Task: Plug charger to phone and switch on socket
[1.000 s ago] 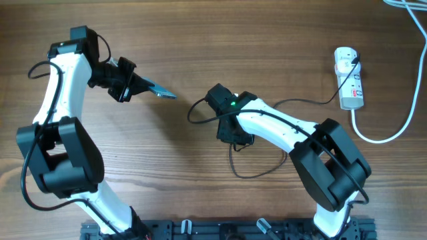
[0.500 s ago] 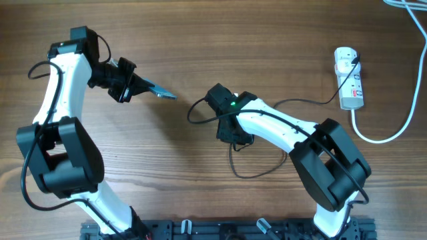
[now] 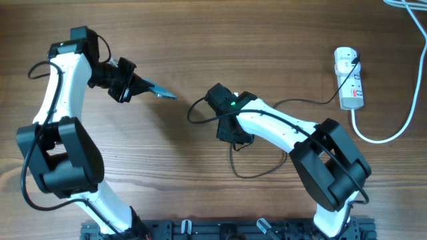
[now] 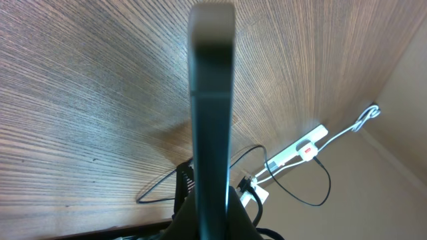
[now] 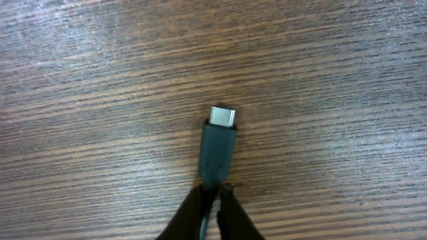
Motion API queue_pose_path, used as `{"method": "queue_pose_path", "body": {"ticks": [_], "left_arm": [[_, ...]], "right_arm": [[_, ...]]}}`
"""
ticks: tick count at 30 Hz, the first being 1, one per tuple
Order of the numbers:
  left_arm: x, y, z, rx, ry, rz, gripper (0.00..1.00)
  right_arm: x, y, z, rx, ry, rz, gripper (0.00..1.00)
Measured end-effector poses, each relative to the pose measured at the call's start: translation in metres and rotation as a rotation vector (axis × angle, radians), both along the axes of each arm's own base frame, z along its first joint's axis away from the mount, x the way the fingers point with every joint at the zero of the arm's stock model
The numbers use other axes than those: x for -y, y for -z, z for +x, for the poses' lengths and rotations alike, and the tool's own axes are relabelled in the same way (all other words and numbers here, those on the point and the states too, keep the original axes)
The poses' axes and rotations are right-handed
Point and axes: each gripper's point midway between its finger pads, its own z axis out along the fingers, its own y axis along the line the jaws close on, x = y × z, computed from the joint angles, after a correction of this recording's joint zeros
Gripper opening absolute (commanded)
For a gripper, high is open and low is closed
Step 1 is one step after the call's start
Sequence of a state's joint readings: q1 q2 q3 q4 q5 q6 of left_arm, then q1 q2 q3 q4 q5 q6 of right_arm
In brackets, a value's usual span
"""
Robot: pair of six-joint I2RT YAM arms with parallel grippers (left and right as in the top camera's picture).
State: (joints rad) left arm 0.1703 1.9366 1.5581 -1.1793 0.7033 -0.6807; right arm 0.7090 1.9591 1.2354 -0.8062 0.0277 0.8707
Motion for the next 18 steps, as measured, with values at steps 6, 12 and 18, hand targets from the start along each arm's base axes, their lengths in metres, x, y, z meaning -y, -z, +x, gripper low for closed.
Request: {"method": "queue_pose_path", "body": {"ticks": [6, 12, 18], "left_arm": [[0.0, 0.0, 0.0, 0.0, 0.0, 0.0, 0.04], [0.0, 0.0, 0.0, 0.0, 0.0, 0.0, 0.04], [-0.0004, 0.0004, -0.0001, -0.001, 0.0, 0.003, 0.04]], "right_arm": [[-0.0001, 0.0, 0.0001, 0.0, 0.0, 0.0, 0.2], [-0.001, -0.0002, 0.0012, 0.004, 0.003, 0.003, 0.21], [-0.0001, -0.0003, 0.002, 0.008, 0.008, -0.002, 0.15]]}}
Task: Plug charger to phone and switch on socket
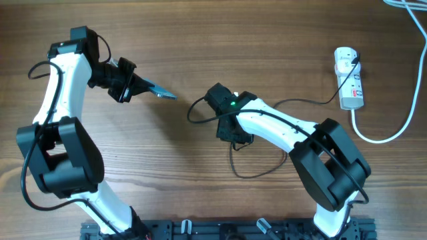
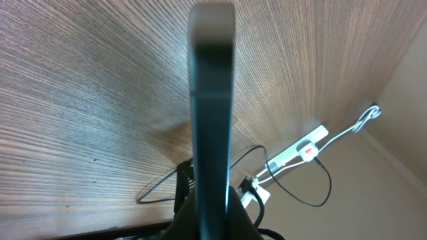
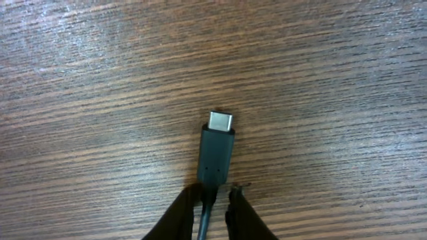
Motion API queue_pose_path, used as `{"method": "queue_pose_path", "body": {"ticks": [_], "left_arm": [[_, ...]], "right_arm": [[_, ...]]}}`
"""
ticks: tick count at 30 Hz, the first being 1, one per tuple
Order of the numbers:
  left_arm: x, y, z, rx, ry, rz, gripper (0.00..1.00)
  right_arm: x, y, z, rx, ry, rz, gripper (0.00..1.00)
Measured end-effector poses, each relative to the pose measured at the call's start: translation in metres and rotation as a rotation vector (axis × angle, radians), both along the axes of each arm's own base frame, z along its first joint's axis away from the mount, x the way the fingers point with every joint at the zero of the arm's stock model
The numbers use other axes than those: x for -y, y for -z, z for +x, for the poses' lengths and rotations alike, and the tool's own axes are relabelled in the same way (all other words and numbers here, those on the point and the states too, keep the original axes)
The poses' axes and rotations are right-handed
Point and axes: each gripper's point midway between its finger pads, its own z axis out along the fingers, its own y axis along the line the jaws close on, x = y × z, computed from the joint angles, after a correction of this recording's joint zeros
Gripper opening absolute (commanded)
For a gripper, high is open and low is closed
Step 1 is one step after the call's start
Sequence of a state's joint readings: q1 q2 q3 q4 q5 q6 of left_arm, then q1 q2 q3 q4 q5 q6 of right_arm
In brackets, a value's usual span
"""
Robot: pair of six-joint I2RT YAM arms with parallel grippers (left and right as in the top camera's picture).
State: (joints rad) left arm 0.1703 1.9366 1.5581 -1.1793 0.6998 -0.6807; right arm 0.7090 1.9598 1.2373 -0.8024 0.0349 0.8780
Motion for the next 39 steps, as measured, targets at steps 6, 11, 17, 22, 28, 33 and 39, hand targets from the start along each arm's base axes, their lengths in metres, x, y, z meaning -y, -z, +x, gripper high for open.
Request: {"method": "queue_pose_path", "body": {"ticks": [6, 11, 17, 22, 28, 33, 39], "left_arm": [[0.0, 0.0, 0.0, 0.0, 0.0, 0.0, 0.04], [0.0, 0.0, 0.0, -0.001, 0.0, 0.0, 0.04], [0.014, -0.014, 0.004, 0.117, 0.095, -0.098, 0.04], [0.038, -0.034, 0.007, 0.279, 0.225, -0.219, 0.04], [0.087, -0.049, 0.014, 0.489, 0.415, -0.288, 0.04], [0.115, -0.056, 0.02, 0.591, 0.497, -0.303, 0.04], [0.137, -0.057, 0.012, 0.597, 0.552, -0.325, 0.04]], "right_arm": [[0.0, 0.0, 0.0, 0.001, 0.0, 0.0, 0.11], [0.0, 0.0, 0.0, 0.002, 0.0, 0.0, 0.05], [-0.004, -0.001, -0.002, -0.015, -0.064, 0.02, 0.04], [-0.022, -0.019, -0.01, -0.038, -0.155, 0.137, 0.04], [-0.044, -0.111, -0.033, 0.034, -0.327, 0.392, 0.04], [-0.034, -0.155, -0.054, 0.077, -0.399, 0.452, 0.04], [-0.038, -0.162, -0.054, 0.099, -0.426, 0.478, 0.04]]}}
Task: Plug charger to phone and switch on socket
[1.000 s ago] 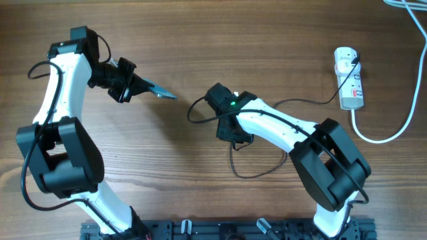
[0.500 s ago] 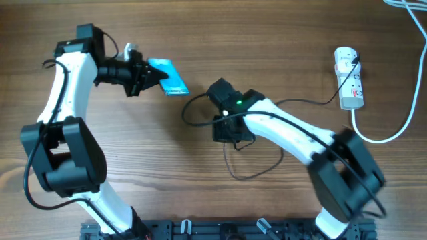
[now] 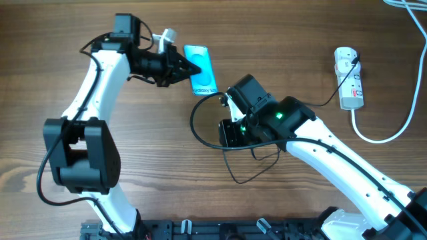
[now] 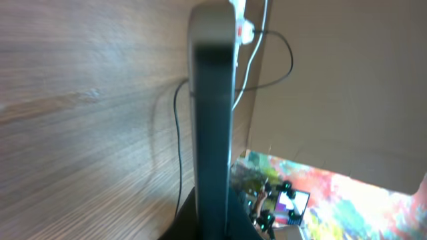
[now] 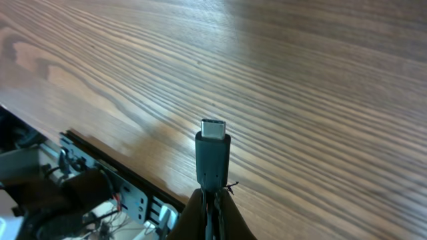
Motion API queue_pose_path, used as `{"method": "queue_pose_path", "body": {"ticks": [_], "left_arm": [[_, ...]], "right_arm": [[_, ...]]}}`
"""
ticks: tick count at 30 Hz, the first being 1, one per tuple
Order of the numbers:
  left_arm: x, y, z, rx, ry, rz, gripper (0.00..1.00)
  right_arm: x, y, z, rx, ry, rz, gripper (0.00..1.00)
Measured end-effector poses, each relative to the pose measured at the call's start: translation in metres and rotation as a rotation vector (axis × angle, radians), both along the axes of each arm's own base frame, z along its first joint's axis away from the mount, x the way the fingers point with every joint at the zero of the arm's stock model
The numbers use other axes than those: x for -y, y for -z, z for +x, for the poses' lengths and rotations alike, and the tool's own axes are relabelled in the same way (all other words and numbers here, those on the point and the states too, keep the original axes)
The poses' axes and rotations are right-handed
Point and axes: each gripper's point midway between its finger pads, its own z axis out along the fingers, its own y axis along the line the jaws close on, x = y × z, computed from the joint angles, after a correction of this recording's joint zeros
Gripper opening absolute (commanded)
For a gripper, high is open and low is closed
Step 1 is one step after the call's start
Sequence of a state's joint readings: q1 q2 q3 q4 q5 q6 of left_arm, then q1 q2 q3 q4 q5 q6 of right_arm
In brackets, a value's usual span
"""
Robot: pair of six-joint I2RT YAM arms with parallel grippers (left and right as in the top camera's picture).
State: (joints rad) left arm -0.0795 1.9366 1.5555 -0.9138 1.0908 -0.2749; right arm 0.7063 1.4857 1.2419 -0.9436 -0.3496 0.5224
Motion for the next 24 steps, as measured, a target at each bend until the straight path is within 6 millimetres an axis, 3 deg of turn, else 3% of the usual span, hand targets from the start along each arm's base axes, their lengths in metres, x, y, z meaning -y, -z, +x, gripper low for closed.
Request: {"method": "queue_pose_path", "body": {"ticks": [6, 24], "left_arm": [[0.028, 0.0, -0.013, 0.006, 0.072, -0.001, 0.04], [0.041, -0.008, -0.028, 0.078, 0.168, -0.057, 0.04]], "right_arm": [[-0.009, -0.006, 0.009, 0.028, 0.019, 0.044, 0.04], [-0.007, -0.007, 0.022, 0.051, 0.104, 0.041, 0.04]]}}
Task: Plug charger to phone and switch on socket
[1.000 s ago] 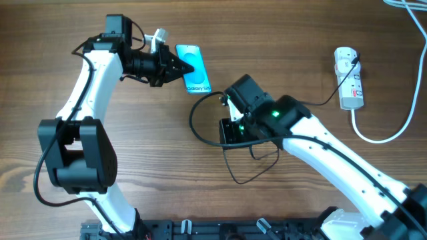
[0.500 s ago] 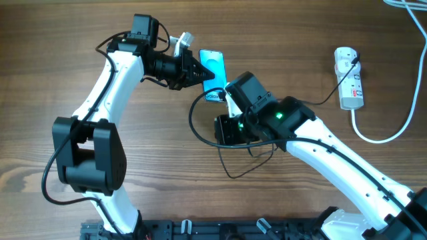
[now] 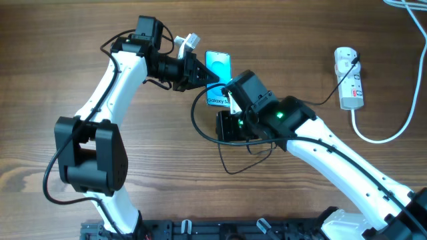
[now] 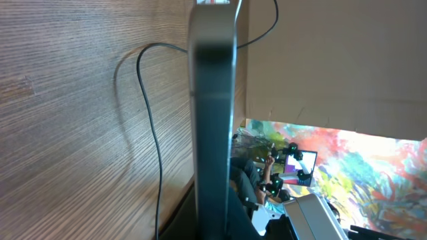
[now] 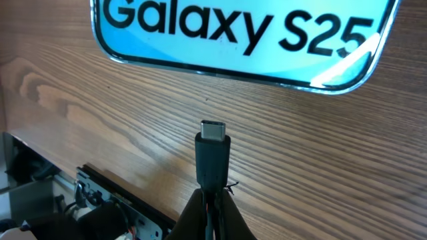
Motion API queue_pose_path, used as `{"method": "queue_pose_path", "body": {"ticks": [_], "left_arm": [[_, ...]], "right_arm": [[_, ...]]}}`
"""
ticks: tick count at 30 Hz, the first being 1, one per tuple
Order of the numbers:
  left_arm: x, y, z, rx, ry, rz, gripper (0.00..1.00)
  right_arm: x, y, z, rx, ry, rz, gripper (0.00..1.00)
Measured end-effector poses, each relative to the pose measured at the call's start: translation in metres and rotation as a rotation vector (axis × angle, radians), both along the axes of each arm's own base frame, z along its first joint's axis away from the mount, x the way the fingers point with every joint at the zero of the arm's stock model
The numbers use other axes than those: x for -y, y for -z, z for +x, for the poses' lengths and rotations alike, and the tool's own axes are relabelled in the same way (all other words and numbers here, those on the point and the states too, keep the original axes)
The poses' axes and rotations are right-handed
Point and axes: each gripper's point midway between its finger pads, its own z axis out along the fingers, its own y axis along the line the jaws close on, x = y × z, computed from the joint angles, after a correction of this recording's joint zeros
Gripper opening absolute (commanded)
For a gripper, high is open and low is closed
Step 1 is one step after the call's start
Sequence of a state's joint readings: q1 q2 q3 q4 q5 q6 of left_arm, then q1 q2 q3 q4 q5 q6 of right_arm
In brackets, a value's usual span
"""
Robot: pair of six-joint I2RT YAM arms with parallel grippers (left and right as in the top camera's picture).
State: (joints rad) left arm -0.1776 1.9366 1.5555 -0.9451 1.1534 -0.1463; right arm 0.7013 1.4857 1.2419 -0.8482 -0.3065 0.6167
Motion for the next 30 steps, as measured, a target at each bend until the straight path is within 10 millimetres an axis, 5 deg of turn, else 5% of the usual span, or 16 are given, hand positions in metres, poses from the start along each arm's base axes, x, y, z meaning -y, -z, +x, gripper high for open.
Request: {"method": "queue_pose_path", "body": {"ticks": [30], "left_arm": [[-0.001, 0.002, -0.001, 0.023, 0.012, 0.011, 0.04]], "right_arm": [[0.003, -0.001, 0.012, 0.053, 0.029, -0.017, 0.04]]}}
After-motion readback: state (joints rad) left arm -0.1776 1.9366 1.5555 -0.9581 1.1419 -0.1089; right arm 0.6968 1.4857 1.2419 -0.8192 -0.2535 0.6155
